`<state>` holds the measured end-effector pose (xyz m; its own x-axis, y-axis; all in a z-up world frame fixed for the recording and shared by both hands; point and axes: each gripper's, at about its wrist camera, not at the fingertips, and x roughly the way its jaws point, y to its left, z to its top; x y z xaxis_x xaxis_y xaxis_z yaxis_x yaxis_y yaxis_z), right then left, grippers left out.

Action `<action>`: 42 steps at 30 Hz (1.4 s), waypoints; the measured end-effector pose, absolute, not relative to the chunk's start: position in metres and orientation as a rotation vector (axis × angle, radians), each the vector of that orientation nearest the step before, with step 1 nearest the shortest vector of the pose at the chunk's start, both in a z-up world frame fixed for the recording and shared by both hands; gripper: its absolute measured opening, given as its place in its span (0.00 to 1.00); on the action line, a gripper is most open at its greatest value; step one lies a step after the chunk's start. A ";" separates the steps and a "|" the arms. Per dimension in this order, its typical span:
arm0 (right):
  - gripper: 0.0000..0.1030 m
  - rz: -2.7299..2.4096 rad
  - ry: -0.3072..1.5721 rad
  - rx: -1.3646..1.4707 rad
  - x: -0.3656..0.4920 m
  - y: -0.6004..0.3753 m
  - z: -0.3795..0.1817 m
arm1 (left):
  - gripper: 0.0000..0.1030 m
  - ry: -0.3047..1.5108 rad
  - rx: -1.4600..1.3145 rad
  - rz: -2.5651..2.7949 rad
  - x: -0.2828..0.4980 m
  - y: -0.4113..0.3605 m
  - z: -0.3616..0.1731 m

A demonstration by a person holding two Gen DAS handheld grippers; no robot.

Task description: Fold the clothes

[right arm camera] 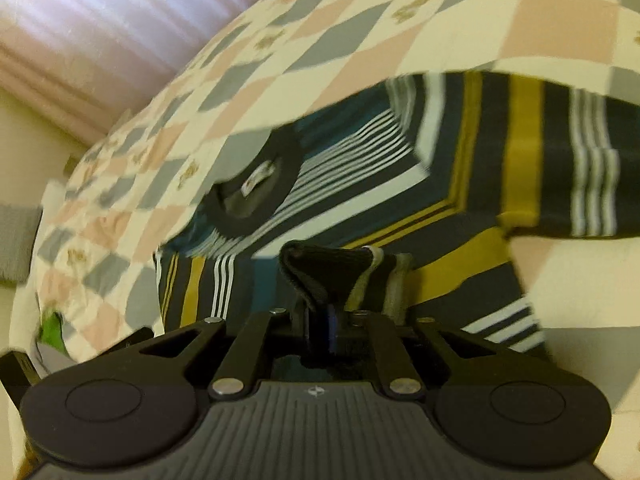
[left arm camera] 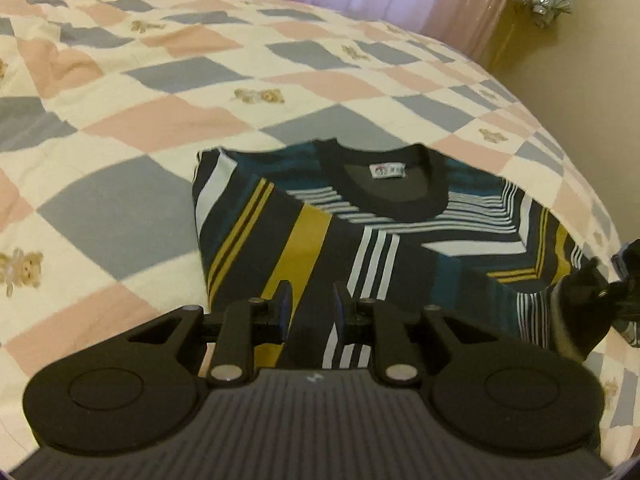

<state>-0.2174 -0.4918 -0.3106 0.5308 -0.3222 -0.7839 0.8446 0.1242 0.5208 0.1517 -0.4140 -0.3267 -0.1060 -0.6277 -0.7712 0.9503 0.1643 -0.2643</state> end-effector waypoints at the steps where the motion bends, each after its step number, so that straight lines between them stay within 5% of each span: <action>1: 0.21 -0.907 0.598 1.138 -0.209 -0.493 -0.320 | 0.16 0.966 0.434 -1.407 0.150 -0.413 -0.328; 3: 0.43 -0.869 0.656 1.162 -0.189 -0.497 -0.345 | 0.16 1.021 0.398 -1.389 0.151 -0.408 -0.333; 4: 0.46 -0.844 0.672 1.168 -0.183 -0.498 -0.354 | 0.16 1.041 0.387 -1.382 0.151 -0.406 -0.335; 12: 0.42 -0.800 0.473 1.150 -0.223 -0.478 -0.324 | 0.16 1.080 0.381 -1.398 0.138 -0.392 -0.335; 14: 0.28 -0.826 0.533 1.155 -0.227 -0.480 -0.335 | 0.16 1.096 0.375 -1.394 0.133 -0.392 -0.339; 18: 0.27 -0.828 0.657 1.171 -0.218 -0.483 -0.369 | 0.16 1.111 0.402 -1.370 0.128 -0.395 -0.350; 20: 0.28 -0.862 0.612 1.121 -0.223 -0.482 -0.354 | 0.16 1.101 0.398 -1.366 0.131 -0.394 -0.351; 23: 0.46 -0.926 0.566 1.058 -0.236 -0.484 -0.340 | 0.17 1.097 0.390 -1.348 0.136 -0.394 -0.352; 27: 0.48 -0.889 0.602 1.198 -0.243 -0.503 -0.373 | 0.17 1.118 0.362 -1.327 0.141 -0.396 -0.358; 28: 0.47 -0.864 0.598 1.221 -0.240 -0.504 -0.380 | 0.18 1.120 0.358 -1.324 0.142 -0.396 -0.360; 32: 0.13 -0.836 0.622 1.120 -0.225 -0.497 -0.370 | 0.18 1.117 0.361 -1.322 0.142 -0.396 -0.362; 42: 0.09 -0.807 0.522 0.777 -0.213 -0.499 -0.311 | 0.18 1.096 0.330 -1.325 0.147 -0.394 -0.360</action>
